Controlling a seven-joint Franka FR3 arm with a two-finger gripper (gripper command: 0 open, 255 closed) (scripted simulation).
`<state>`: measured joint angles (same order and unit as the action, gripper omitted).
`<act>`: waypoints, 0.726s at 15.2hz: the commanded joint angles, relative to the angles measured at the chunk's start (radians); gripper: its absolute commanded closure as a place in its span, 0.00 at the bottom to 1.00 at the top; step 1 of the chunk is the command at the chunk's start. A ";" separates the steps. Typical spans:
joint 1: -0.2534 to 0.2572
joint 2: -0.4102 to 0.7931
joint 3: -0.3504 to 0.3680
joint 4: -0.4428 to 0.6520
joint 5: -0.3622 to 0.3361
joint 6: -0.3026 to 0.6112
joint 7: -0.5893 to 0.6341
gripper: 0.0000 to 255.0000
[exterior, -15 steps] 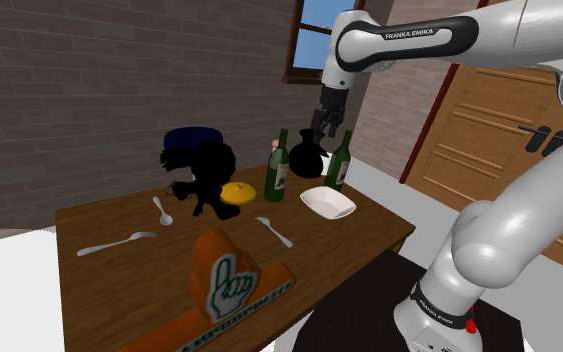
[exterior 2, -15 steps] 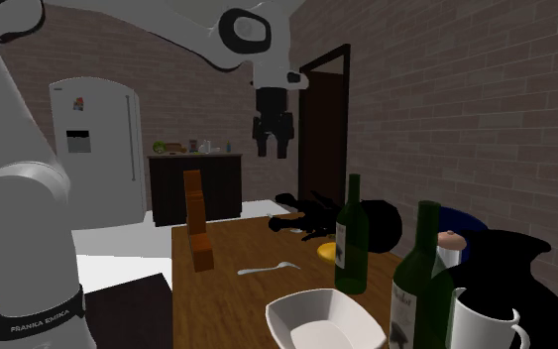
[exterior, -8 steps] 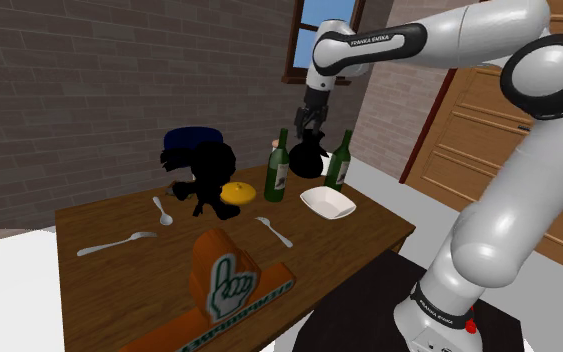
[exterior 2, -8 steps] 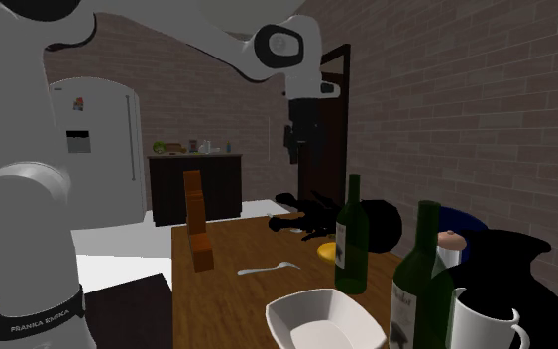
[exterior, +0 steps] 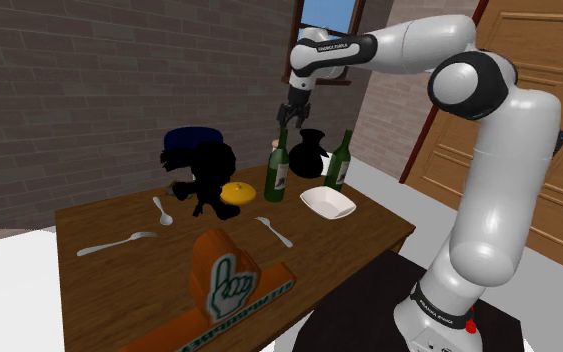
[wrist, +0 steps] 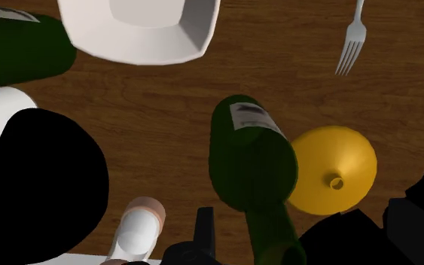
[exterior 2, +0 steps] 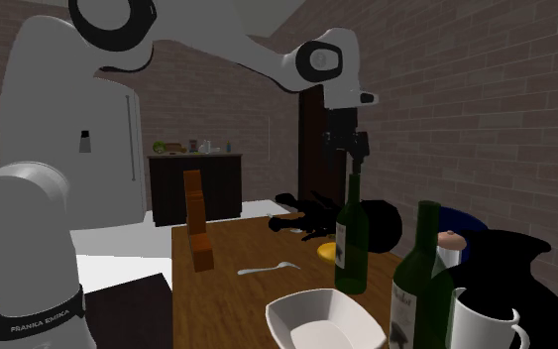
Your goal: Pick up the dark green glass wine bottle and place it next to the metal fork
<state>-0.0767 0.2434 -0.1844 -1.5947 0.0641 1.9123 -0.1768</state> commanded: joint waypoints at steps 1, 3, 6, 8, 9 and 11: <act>-0.013 0.082 -0.001 0.104 0.020 -0.011 -0.007 0.00; -0.015 0.091 0.000 0.103 0.022 0.000 -0.008 0.00; -0.014 0.100 0.001 0.075 0.025 0.036 -0.009 0.00; -0.014 0.106 0.002 0.058 0.026 0.060 -0.011 0.00; -0.014 0.112 0.002 0.046 0.028 0.078 -0.012 0.00; -0.014 0.112 0.002 0.045 0.028 0.078 -0.012 0.00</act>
<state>-0.0911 0.3552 -0.1824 -1.5457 0.0916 1.9863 -0.1888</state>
